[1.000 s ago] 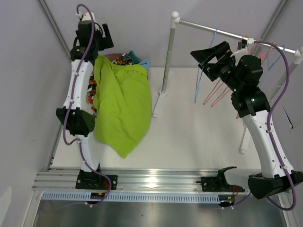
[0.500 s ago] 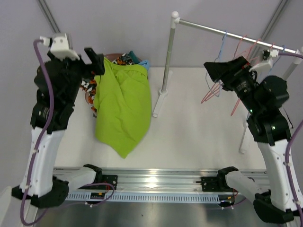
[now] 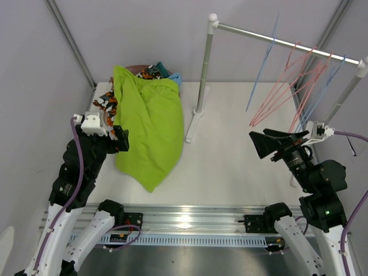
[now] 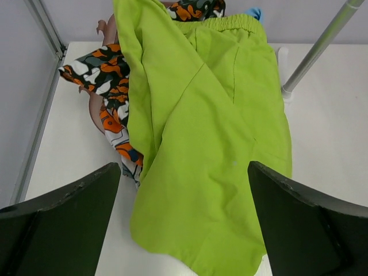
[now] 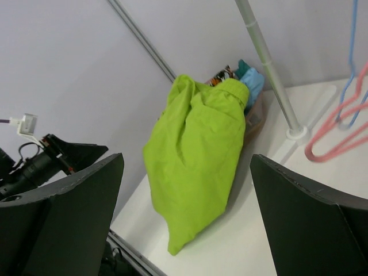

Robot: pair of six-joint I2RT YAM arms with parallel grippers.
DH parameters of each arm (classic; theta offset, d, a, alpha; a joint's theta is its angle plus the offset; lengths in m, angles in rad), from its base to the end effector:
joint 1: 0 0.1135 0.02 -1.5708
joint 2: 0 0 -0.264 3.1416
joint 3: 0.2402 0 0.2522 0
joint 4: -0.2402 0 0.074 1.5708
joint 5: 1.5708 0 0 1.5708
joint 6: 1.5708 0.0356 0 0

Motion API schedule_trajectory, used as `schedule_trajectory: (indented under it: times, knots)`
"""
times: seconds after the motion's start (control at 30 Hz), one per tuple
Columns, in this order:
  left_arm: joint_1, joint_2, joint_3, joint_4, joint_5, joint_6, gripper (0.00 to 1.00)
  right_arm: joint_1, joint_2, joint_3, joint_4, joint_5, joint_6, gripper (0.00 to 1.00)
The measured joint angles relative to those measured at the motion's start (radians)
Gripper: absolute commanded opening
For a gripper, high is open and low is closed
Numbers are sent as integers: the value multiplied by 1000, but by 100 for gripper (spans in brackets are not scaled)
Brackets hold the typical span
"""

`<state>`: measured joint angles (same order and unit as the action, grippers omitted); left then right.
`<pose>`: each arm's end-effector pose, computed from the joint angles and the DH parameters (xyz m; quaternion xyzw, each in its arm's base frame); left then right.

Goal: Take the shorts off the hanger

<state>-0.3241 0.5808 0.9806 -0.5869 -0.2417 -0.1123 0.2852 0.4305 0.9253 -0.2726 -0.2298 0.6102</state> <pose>0.1053 -0.0264 0.3888 0.0043 0.7683 -0.0465 0.6384 0.0679 0.0284 0.4167 0.0120 0.6265 0.4005 0.6685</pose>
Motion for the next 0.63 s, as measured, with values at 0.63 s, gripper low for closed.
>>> schedule_trajectory:
  times: [0.63]
  knots:
    - [-1,-271,-198,60,-78,-20,99,0,-158,-107,-140,103,-97,100]
